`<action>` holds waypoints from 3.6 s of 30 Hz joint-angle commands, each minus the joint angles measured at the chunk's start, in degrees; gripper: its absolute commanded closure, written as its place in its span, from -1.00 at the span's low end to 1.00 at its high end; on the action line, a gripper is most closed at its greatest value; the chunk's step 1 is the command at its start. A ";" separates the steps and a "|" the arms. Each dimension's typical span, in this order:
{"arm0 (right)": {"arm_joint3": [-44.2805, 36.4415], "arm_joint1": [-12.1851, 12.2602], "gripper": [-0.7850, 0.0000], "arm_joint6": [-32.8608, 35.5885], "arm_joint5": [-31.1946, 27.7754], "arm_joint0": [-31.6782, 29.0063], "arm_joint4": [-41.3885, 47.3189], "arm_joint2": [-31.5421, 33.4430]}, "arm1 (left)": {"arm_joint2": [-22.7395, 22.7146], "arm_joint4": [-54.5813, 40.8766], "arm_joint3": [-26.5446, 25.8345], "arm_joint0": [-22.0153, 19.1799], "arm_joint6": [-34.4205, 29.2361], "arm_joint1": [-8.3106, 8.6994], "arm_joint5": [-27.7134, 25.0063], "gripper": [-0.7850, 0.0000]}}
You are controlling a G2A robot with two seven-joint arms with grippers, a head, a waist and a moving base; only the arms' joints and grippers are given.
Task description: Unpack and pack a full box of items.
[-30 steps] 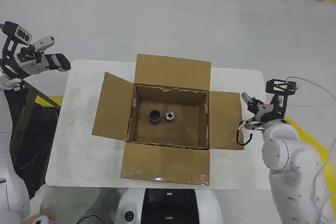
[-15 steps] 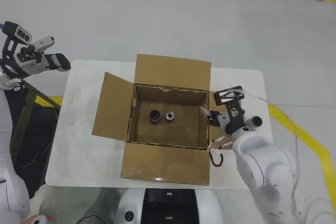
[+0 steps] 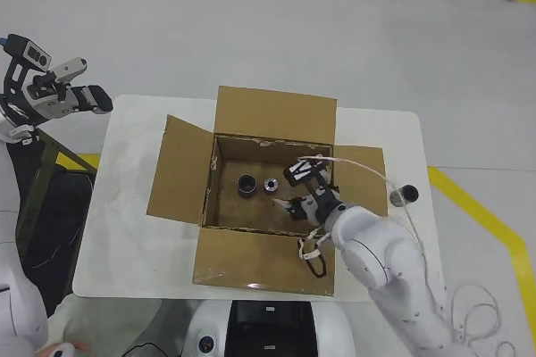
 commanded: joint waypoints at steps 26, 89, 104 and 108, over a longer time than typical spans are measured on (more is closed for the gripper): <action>27.39 -4.25 -0.79 -0.05 0.15 17.43 6.39 -10.19 | 0.00 0.00 0.00 0.00 0.00 0.00 0.00 -1.00; 25.55 -4.92 1.00 -2.45 -6.38 15.02 7.67 -5.24 | 0.00 0.00 0.00 0.00 0.00 0.00 0.00 -1.00; 5.99 -2.56 1.00 -1.35 -8.51 4.90 10.26 3.05 | 0.00 0.00 0.00 0.00 0.00 0.00 0.00 -1.00; 0.65 -1.84 1.00 -0.54 -9.23 1.55 10.82 5.69 | 0.00 0.00 0.00 0.00 0.00 0.00 0.00 -1.00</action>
